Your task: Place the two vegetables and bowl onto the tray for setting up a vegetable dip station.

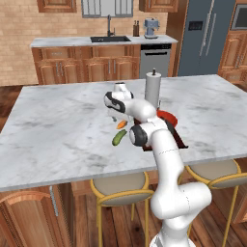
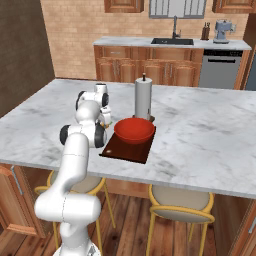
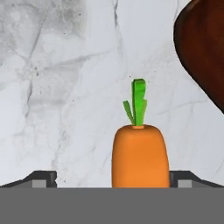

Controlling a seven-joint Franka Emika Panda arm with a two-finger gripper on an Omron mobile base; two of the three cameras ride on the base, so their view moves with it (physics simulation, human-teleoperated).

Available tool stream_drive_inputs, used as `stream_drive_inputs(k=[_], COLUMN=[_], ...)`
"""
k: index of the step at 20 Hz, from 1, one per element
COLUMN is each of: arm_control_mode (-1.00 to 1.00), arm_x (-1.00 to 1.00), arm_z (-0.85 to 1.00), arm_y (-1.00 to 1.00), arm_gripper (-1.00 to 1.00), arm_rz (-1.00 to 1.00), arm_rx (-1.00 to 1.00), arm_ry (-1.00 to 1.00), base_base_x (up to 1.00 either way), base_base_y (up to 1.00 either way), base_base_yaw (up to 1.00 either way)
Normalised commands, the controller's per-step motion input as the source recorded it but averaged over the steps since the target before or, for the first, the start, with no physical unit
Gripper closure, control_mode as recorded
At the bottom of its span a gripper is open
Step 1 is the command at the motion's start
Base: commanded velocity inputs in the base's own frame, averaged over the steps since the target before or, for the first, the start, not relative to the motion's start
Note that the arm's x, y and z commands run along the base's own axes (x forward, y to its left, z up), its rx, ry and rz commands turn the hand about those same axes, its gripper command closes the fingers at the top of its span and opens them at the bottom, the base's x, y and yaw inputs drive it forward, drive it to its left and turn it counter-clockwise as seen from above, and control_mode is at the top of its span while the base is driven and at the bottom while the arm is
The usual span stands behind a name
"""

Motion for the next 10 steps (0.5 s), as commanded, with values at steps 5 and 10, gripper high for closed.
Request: stream_drive_inputs(k=[5,10], arm_control_mode=[-1.00,-1.00], arm_x=[-0.14,-0.15], arm_z=[-0.13,-0.15], arm_y=[-0.03,-0.03], arm_gripper=[-1.00,-1.00], arm_rz=[-0.09,-0.13], arm_rx=[0.00,0.00], arm_ry=[-0.09,-0.04], base_base_x=[0.00,0.00], base_base_y=[0.00,0.00], base_base_yaw=[0.00,0.00])
